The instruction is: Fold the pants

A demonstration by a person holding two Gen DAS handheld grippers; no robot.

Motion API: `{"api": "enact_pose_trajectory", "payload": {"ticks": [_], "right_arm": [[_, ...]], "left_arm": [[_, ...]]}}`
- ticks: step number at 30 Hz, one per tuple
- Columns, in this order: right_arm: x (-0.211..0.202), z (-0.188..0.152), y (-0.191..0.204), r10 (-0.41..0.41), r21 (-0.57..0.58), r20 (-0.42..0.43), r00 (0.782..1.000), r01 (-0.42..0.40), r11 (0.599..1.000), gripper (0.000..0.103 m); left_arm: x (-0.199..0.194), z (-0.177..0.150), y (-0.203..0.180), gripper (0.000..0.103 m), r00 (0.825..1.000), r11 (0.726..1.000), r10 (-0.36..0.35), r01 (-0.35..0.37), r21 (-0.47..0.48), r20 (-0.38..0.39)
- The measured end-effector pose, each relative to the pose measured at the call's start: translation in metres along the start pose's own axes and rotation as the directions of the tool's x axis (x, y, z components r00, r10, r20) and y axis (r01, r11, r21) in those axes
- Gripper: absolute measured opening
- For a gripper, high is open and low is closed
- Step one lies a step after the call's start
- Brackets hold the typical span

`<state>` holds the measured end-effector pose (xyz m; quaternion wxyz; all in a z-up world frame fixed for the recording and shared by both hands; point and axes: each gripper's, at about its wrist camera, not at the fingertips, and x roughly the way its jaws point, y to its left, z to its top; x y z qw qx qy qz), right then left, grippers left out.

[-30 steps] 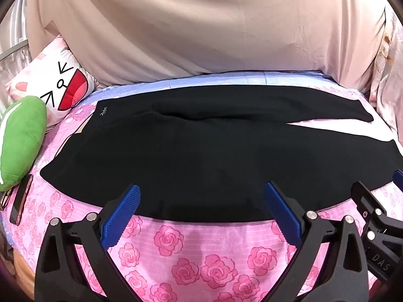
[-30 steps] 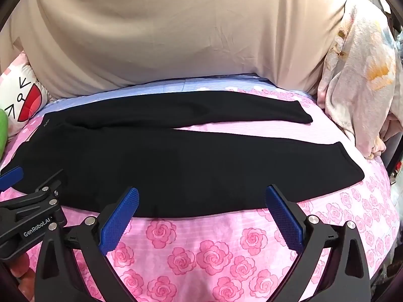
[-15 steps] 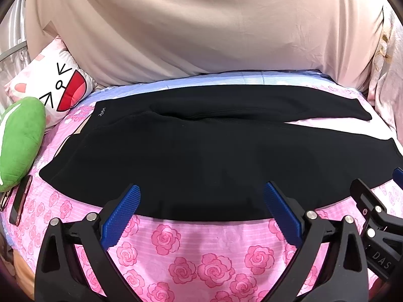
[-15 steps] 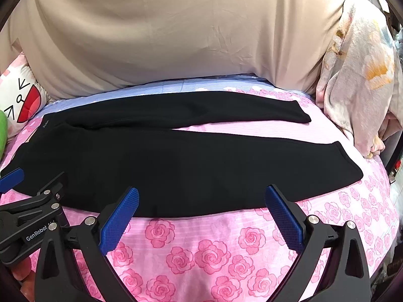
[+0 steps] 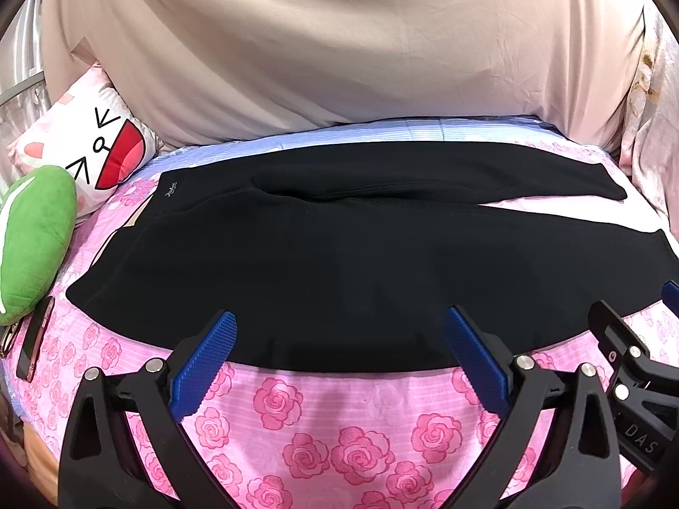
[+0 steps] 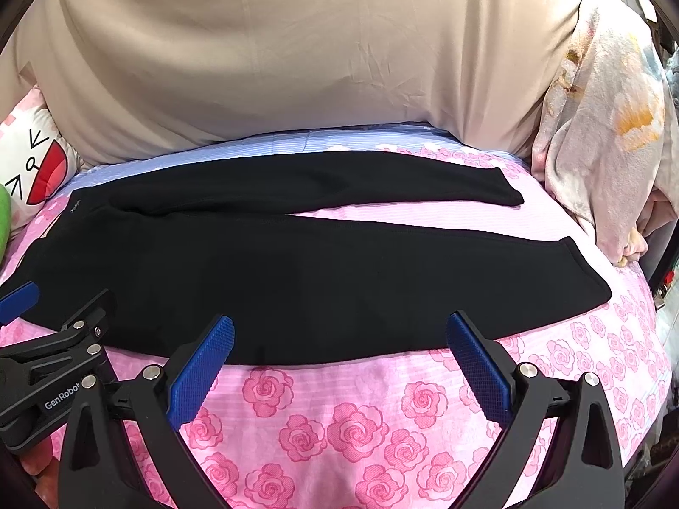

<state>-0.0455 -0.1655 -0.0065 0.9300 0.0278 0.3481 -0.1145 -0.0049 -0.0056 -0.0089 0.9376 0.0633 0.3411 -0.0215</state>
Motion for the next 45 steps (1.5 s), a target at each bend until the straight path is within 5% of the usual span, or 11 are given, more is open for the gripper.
{"api": "enact_pose_trajectory", "payload": {"ticks": [45], "right_arm": [[0.008,-0.001,0.000,-0.003,0.011,-0.010,1.000,0.003,1.000,0.098]], "left_arm": [[0.011,0.003,-0.004,0.096,1.000,1.000,0.020,-0.020,0.010,-0.009]]}}
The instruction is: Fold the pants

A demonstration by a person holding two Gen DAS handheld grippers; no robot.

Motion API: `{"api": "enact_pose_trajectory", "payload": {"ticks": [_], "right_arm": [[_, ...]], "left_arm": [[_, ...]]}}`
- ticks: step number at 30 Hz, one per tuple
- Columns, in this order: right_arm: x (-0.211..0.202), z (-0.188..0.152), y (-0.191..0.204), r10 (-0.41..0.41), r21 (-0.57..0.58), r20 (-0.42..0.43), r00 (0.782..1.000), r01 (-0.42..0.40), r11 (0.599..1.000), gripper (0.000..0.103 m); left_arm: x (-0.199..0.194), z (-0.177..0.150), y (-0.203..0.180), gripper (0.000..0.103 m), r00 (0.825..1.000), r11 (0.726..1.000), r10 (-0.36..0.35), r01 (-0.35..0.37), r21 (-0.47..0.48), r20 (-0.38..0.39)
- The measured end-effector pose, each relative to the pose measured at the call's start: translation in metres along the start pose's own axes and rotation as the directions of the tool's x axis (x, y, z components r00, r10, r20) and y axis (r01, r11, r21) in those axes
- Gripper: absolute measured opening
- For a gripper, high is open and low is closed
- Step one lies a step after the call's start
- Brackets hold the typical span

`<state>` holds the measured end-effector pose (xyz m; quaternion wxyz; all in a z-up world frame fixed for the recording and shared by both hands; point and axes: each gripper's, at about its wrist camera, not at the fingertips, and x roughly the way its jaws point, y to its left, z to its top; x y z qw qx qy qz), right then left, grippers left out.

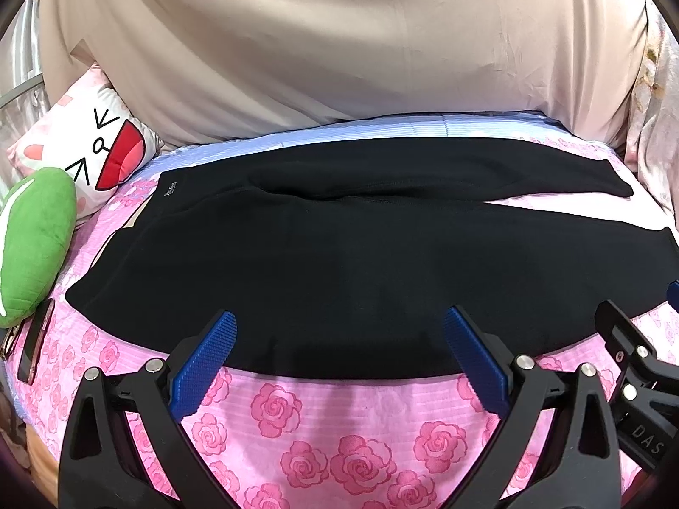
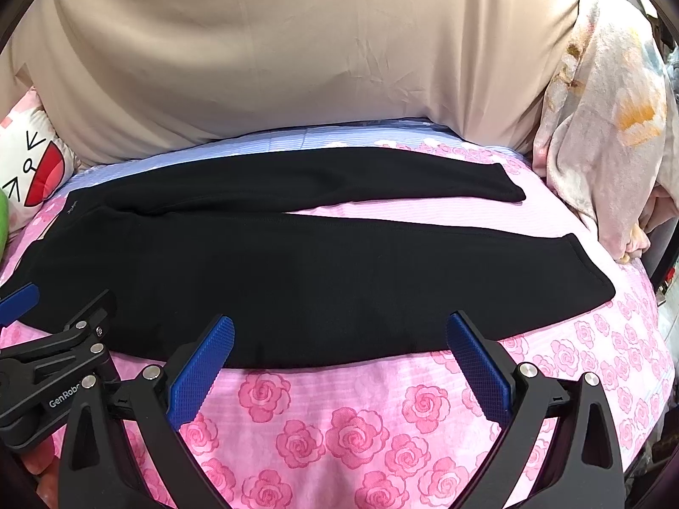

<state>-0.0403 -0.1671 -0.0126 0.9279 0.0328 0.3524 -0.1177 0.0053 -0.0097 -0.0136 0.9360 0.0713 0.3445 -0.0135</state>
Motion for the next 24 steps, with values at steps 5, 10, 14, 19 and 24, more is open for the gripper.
{"api": "enact_pose_trajectory", "payload": {"ticks": [5,10,14,19,24], "right_arm": [[0.004,0.001,-0.001,-0.002,-0.004,-0.006,1.000,0.002,1.000,0.098],[0.021,0.012,-0.026,0.022,-0.010,-0.026,0.999,-0.022,1.000,0.098],[0.046,0.040,-0.087,-0.025,0.004,-0.005,1.000,0.025,1.000,0.098],[0.113,0.093,-0.177,0.009,0.089,-0.047,0.999,-0.005,0.996,0.098],[0.190,0.153,-0.232,-0.036,0.105,-0.092,0.995,0.046,0.993,0.098]], "left_arm": [[0.004,0.001,0.000,0.096,1.000,1.000,-0.001,0.001,0.002,-0.006],[0.009,0.007,0.008,0.096,1.000,1.000,0.016,-0.016,0.005,-0.004],[0.019,0.015,0.024,0.097,0.999,0.999,0.052,-0.052,0.005,0.002],[0.042,0.034,0.057,0.097,0.996,0.995,0.085,-0.086,-0.047,-0.020],[0.064,0.052,0.071,0.097,0.989,0.988,0.149,-0.150,-0.045,-0.020]]}}
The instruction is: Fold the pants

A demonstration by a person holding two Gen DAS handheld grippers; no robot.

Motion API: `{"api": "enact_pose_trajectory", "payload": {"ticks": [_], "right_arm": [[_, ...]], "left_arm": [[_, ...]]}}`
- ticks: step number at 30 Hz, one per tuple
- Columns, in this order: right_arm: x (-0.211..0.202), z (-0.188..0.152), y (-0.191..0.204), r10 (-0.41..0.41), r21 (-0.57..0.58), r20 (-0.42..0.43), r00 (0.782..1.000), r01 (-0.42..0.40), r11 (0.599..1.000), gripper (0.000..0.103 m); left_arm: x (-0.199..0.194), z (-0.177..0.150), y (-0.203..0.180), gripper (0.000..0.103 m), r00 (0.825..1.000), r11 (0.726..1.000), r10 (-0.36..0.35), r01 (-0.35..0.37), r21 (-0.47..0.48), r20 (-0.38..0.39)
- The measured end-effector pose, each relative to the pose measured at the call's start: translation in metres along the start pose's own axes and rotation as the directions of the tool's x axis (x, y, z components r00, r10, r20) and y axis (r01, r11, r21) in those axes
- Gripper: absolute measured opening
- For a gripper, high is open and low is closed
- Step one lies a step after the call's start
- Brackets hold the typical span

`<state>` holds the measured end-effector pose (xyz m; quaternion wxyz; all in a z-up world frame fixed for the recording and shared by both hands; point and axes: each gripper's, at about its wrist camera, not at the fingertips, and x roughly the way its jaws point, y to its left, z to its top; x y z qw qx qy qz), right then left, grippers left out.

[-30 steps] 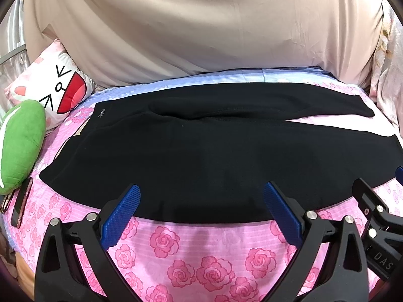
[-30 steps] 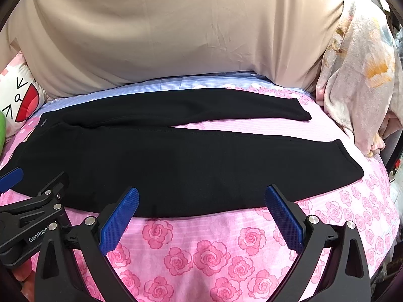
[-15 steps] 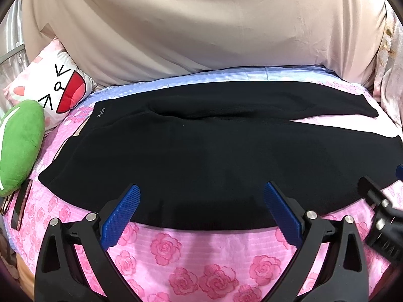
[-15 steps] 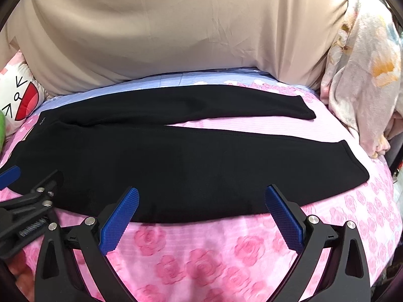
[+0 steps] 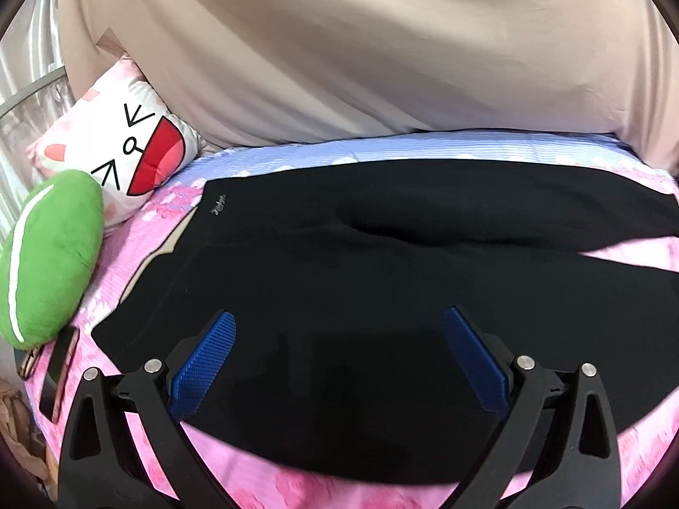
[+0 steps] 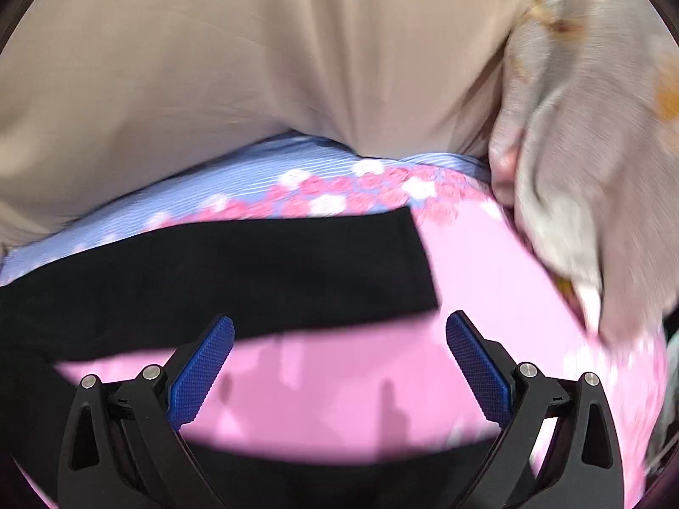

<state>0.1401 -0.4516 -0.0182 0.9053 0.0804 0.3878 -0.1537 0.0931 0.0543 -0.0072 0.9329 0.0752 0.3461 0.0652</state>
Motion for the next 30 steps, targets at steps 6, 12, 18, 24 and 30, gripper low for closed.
{"api": "enact_pose_trajectory", "payload": {"ticks": [6,12,18,24,30], "right_arm": [[0.082,0.053,-0.021,-0.029,0.012,-0.094,0.995,0.030,0.999,0.097],[0.131,0.056,-0.021,0.014,0.026,-0.173,0.985,-0.009,1.000,0.081],[0.122,0.055,-0.012,0.094,0.030,-0.136,0.986,-0.090,0.995,0.014],[0.120,0.052,-0.002,0.052,0.013,-0.117,0.992,-0.051,0.999,0.013],[0.116,0.053,-0.002,0.049,0.044,-0.108,0.993,-0.045,0.998,0.013]], "left_arm": [[0.035,0.030,0.010,0.097,0.999,0.999,0.031,-0.031,0.025,0.007],[0.082,0.081,0.065,0.097,0.997,0.997,0.077,-0.077,-0.025,0.004],[0.166,0.139,0.159,0.097,0.983,0.971,0.159,-0.172,-0.165,-0.095],[0.275,0.155,0.213,0.094,0.949,0.951,0.111,-0.188,-0.246,-0.295],[0.290,0.154,0.219,0.019,0.948,0.954,-0.021,-0.076,-0.290,-0.318]]}}
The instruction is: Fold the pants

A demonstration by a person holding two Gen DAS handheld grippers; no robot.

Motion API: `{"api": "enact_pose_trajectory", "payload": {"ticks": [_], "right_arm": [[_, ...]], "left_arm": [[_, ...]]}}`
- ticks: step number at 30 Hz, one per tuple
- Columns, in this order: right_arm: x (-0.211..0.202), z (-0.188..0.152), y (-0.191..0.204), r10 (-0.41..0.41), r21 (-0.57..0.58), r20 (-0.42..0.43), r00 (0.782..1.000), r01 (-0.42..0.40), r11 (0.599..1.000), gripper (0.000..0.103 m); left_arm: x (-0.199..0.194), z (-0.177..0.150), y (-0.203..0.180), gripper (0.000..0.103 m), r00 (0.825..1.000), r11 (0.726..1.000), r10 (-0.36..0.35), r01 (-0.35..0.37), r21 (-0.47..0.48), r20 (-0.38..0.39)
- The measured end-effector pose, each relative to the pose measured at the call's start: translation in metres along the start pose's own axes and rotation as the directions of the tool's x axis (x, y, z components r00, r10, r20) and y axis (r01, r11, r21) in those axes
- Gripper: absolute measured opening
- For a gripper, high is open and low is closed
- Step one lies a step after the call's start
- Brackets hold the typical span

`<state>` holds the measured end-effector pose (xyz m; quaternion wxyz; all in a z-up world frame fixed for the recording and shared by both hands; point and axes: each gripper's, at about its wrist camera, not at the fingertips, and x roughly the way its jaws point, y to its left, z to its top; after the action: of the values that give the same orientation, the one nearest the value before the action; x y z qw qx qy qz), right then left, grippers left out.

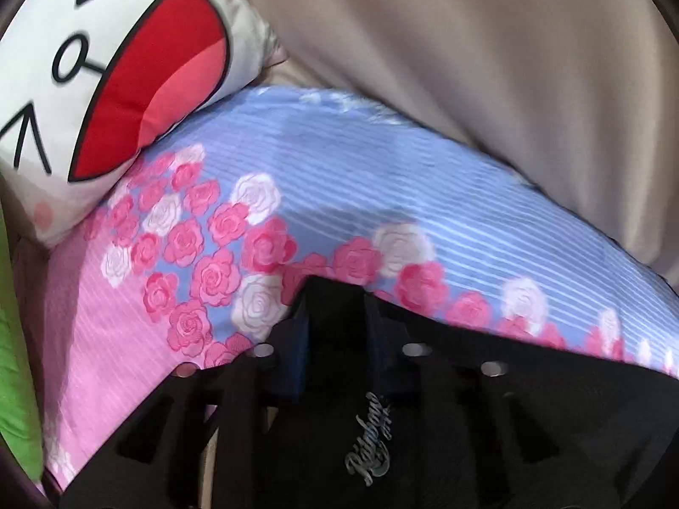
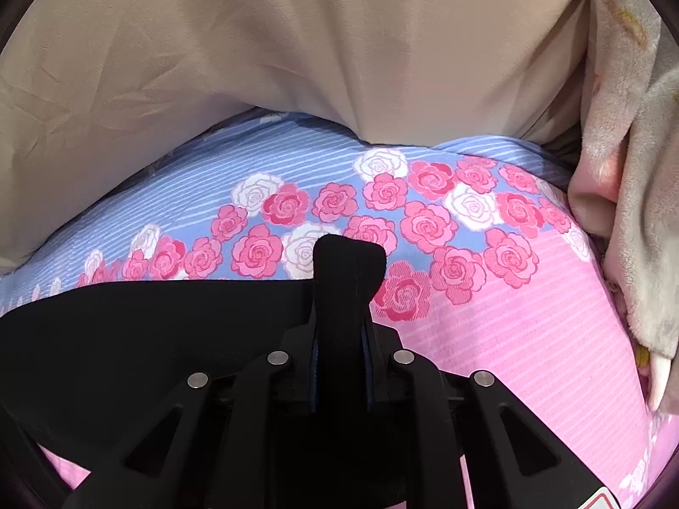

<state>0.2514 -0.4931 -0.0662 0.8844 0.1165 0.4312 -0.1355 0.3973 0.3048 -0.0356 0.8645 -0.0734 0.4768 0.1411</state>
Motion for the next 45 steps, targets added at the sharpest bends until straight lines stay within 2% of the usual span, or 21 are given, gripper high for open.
{"api": "enact_pose_trajectory", "payload": {"ticks": [2,5,9,13,16,20,23,25,26,27,28,29,31,32,35,37,38,39,40,42,45], "right_arm": [[-0.013,0.000,0.001,0.008,-0.001,0.022,1.000,-0.008,1.000,0.012],[-0.042,0.001,-0.002,0.045,0.011,0.072,0.996,-0.046,0.999,0.012],[-0.101,-0.006,-0.005,0.103,-0.014,0.156,0.982,-0.102,0.995,0.012],[-0.160,-0.031,-0.013,0.142,-0.089,0.226,0.964,-0.125,0.988,0.012],[-0.196,-0.061,-0.028,0.152,-0.124,0.243,0.958,-0.125,0.984,0.012],[-0.213,-0.112,-0.054,0.168,-0.128,0.223,0.960,-0.142,0.981,0.012],[-0.205,-0.153,-0.069,0.153,-0.119,0.156,0.976,-0.135,0.984,0.013],[-0.194,-0.174,-0.072,0.120,-0.115,0.109,0.987,-0.107,0.988,0.021],[-0.192,-0.181,-0.075,0.093,-0.107,0.109,0.990,-0.081,0.991,0.030],[-0.194,-0.186,-0.077,0.079,-0.098,0.118,0.990,-0.068,0.993,0.044],[-0.198,-0.190,-0.081,0.058,-0.078,0.135,0.989,-0.047,0.996,0.052],[-0.205,-0.192,-0.085,0.036,-0.061,0.156,0.987,-0.026,0.998,0.062],[-0.227,-0.199,-0.092,0.015,-0.039,0.213,0.977,-0.007,0.999,0.063],[-0.232,-0.200,-0.094,0.016,-0.032,0.224,0.974,-0.009,0.999,0.064],[-0.255,-0.212,-0.105,0.014,0.007,0.258,0.966,-0.016,1.000,0.070],[-0.265,-0.220,-0.109,0.064,0.044,0.255,0.965,-0.078,0.996,0.070],[-0.268,-0.224,-0.112,0.096,0.068,0.255,0.962,-0.117,0.991,0.070],[-0.270,-0.227,-0.114,0.134,0.090,0.254,0.958,-0.162,0.983,0.070],[-0.272,-0.231,-0.116,0.181,0.116,0.251,0.951,-0.215,0.970,0.070],[-0.272,-0.235,-0.114,0.248,0.158,0.246,0.937,-0.291,0.944,0.070],[-0.260,-0.228,-0.100,0.363,0.199,0.193,0.911,-0.399,0.895,0.070]], "left_arm": [[-0.025,-0.004,-0.006,0.009,0.999,0.999,0.000,-0.002,0.034,0.051],[-0.071,-0.010,-0.006,0.008,0.991,0.998,-0.033,0.025,0.059,0.131],[-0.148,-0.030,0.015,0.008,0.970,0.992,-0.119,0.107,0.067,0.212],[-0.204,-0.073,0.040,0.009,0.959,0.986,-0.153,0.132,0.103,0.238],[-0.223,-0.113,0.062,0.009,0.967,0.987,-0.134,0.111,0.116,0.215],[-0.217,-0.166,0.091,0.009,0.987,0.992,-0.085,0.072,0.103,0.137],[-0.189,-0.209,0.104,0.013,0.998,0.993,-0.024,0.017,0.113,0.058],[-0.179,-0.225,0.105,0.020,0.999,0.995,-0.011,0.007,0.103,0.036],[-0.179,-0.230,0.105,0.023,0.999,0.997,0.000,-0.003,0.075,0.039],[-0.184,-0.232,0.107,0.027,0.999,0.999,0.001,-0.003,0.046,0.050],[-0.190,-0.233,0.107,0.043,0.998,1.000,-0.013,0.012,0.020,0.062],[-0.201,-0.234,0.108,0.069,0.995,0.998,-0.054,0.056,-0.026,0.079],[-0.217,-0.237,0.106,0.090,0.985,0.987,-0.130,0.140,-0.078,0.116],[-0.221,-0.239,0.103,0.091,0.981,0.983,-0.146,0.158,-0.089,0.128],[-0.208,-0.239,0.088,0.093,0.984,0.980,-0.156,0.165,-0.110,0.086],[-0.180,-0.238,0.078,0.091,0.995,0.989,-0.098,0.101,-0.110,0.027],[-0.167,-0.238,0.076,0.084,0.998,0.992,-0.055,0.055,-0.117,0.002],[-0.151,-0.240,0.077,0.081,0.999,0.993,-0.001,-0.003,-0.122,-0.034],[-0.142,-0.242,0.079,0.081,0.998,0.991,0.015,-0.023,-0.131,-0.060],[-0.133,-0.246,0.086,0.082,0.997,0.985,-0.011,-0.002,-0.173,-0.070],[-0.139,-0.247,0.082,0.082,0.999,0.986,0.023,-0.031,-0.163,-0.049]]}}
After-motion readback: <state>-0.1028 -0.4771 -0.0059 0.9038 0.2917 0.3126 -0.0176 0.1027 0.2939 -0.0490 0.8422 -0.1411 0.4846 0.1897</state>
